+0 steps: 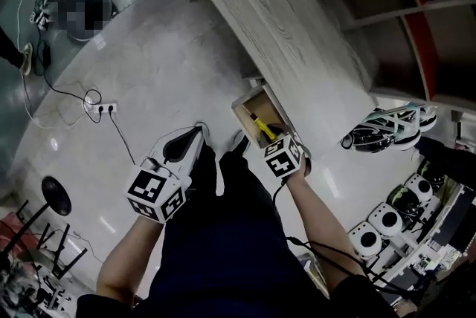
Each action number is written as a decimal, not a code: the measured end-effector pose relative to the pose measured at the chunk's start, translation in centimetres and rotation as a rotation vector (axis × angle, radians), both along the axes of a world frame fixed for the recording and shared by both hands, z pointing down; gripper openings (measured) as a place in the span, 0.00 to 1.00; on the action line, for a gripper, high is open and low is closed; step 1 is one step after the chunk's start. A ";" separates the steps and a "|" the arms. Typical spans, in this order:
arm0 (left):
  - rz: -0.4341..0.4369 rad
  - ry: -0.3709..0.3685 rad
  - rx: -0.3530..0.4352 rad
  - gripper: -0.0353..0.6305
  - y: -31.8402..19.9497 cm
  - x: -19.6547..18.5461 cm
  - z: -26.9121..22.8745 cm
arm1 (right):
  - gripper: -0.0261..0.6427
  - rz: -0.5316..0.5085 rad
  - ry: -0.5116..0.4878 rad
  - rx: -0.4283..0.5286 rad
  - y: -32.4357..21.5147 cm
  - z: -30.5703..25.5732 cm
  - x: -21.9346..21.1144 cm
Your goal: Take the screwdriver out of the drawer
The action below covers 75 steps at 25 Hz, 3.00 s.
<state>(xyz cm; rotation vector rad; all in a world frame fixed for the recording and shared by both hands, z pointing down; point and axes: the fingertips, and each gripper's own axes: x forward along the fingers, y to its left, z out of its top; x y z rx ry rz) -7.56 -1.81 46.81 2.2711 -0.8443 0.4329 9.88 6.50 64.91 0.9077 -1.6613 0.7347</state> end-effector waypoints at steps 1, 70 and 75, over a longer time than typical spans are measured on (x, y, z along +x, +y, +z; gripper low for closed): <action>0.009 0.002 0.012 0.06 -0.1 0.4 -0.5 | 0.17 0.021 -0.009 0.035 -0.4 -1.3 0.3; 0.058 0.162 0.645 0.06 -6.7 9.5 -26.5 | 0.05 0.424 -0.301 1.274 -6.0 -47.8 11.5; 0.054 0.165 0.659 0.06 -6.6 9.1 -27.1 | 0.05 0.413 -0.269 1.293 -6.1 -47.8 11.4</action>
